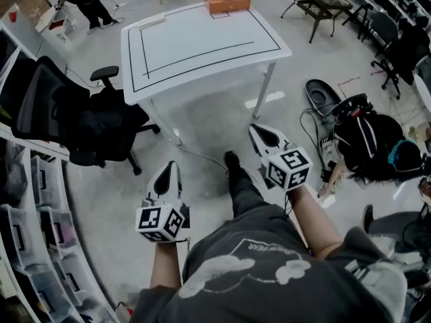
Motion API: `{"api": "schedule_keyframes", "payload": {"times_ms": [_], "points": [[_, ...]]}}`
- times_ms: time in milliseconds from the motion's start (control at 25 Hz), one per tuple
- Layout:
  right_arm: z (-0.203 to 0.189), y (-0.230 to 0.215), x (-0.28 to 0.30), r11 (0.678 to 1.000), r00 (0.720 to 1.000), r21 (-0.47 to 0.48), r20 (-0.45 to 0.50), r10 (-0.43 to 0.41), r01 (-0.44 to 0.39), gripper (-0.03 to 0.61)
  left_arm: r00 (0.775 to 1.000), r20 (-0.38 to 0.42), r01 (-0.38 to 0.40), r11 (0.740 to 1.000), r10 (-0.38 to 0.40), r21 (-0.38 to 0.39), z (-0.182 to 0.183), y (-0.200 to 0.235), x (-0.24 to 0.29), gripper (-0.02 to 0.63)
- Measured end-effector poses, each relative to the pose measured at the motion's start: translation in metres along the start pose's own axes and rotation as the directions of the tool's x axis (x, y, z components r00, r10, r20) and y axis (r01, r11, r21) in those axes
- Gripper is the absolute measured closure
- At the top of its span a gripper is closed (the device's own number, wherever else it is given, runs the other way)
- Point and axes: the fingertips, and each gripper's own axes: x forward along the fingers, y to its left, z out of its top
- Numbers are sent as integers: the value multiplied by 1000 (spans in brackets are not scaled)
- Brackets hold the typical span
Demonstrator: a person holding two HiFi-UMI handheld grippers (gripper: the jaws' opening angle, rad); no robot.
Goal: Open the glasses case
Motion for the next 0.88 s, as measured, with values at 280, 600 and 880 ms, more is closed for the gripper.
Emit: {"api": "schedule_keyframes", "payload": {"times_ms": [280, 600, 880], "points": [[35, -58, 123, 997, 997, 6, -19, 73, -73, 578, 997, -11, -79, 997, 79, 5, 31, 49, 95, 612], [79, -122, 256, 986, 983, -1, -79, 164, -165, 578, 986, -15, -166, 985, 165, -39, 76, 93, 221, 612], [111, -165, 327, 975, 972, -20, -82, 218, -221, 578, 977, -19, -213, 977, 212, -30, 111, 117, 309, 612]]}}
